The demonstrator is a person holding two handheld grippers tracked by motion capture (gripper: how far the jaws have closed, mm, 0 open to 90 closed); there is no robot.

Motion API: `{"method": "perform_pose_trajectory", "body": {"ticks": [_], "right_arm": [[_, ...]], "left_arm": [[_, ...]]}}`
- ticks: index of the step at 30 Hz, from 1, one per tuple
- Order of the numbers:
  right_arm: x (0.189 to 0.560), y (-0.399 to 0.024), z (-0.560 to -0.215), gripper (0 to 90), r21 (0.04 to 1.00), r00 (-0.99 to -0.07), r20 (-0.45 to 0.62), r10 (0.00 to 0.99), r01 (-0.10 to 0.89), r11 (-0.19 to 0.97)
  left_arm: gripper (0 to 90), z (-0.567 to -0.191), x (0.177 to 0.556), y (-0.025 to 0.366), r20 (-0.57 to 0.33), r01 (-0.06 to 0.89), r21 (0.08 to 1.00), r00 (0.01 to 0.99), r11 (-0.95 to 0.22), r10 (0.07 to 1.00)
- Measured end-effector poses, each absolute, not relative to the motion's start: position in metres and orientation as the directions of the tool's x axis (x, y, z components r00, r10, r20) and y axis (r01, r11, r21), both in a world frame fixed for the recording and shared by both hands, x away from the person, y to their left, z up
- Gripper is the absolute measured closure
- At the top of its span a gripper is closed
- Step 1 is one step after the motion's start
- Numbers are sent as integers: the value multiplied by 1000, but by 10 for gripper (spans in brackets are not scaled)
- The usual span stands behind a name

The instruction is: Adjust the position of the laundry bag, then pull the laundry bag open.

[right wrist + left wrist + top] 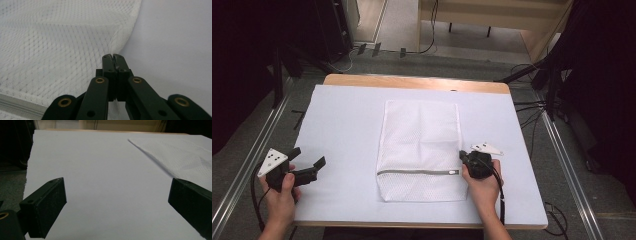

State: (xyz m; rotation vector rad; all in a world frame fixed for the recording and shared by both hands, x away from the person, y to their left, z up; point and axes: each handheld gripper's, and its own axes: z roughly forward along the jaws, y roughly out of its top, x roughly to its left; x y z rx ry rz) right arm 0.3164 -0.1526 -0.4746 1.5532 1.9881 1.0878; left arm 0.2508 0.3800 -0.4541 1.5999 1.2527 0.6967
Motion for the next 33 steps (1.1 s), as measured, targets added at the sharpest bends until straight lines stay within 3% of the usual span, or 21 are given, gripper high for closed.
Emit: {"method": "perform_pose_trajectory", "body": {"ticks": [7, 10, 16, 28, 33], "right_arm": [[316, -155, -475, 890, 772, -320, 169, 932, 631, 76], [313, -158, -471, 758, 780, -313, 193, 930, 623, 48], [302, -168, -463, 625, 781, -316, 190, 930, 622, 52], [244, -191, -464, 593, 762, -349, 214, 913, 644, 68], [241, -190, -473, 538, 749, -361, 213, 908, 657, 86]], "left_arm": [[19, -454, 250, 381, -120, 396, 918, 310, -13, 943], [19, -454, 250, 380, -118, 396, 918, 311, -16, 943], [19, -454, 251, 380, -114, 398, 917, 312, -20, 943], [19, -454, 252, 378, -101, 401, 915, 312, -35, 945], [19, -454, 252, 378, -97, 401, 915, 314, -39, 944]]}}
